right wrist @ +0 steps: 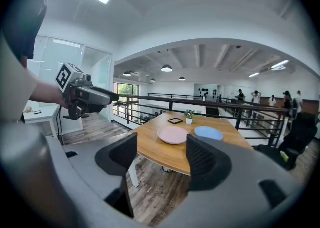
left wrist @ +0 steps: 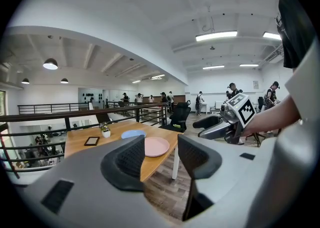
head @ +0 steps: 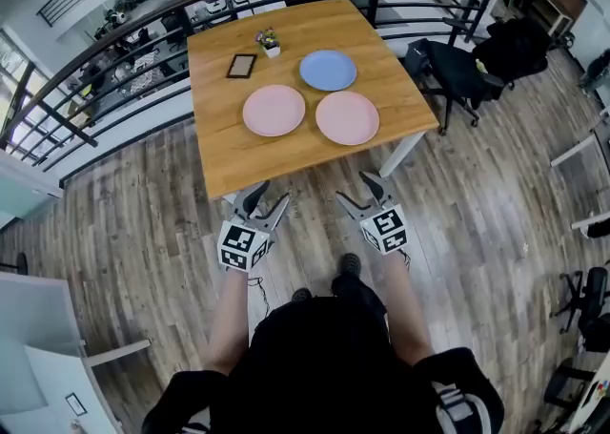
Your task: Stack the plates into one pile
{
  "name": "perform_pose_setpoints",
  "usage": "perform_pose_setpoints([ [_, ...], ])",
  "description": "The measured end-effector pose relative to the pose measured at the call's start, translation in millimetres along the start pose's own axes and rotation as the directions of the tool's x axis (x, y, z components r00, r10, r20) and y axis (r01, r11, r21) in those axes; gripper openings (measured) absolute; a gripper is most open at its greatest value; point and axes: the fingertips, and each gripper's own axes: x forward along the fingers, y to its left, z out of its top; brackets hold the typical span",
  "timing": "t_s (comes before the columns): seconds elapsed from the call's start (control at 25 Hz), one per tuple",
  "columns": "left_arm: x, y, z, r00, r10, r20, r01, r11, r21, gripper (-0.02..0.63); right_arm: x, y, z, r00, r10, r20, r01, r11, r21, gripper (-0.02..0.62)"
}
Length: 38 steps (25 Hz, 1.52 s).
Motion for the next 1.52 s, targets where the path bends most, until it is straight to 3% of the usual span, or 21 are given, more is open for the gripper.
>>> perform_pose_setpoints([
  [0.88, 98, -15, 15, 0.992, 0.126, -0.028, -0.127, 0.990, -0.053, 0.219, 24, -109, -16, 0.989, 0.145, -0.031, -0.146, 0.989, -0.023, 0.301],
  [1.52, 123, -22, 10, 0.975, 0.215, -0.059, -0.218, 0.974, -0.060, 0.219, 46, -138, -35, 0.970, 0.236, -0.051, -0.238, 0.970, -0.047, 0.299],
])
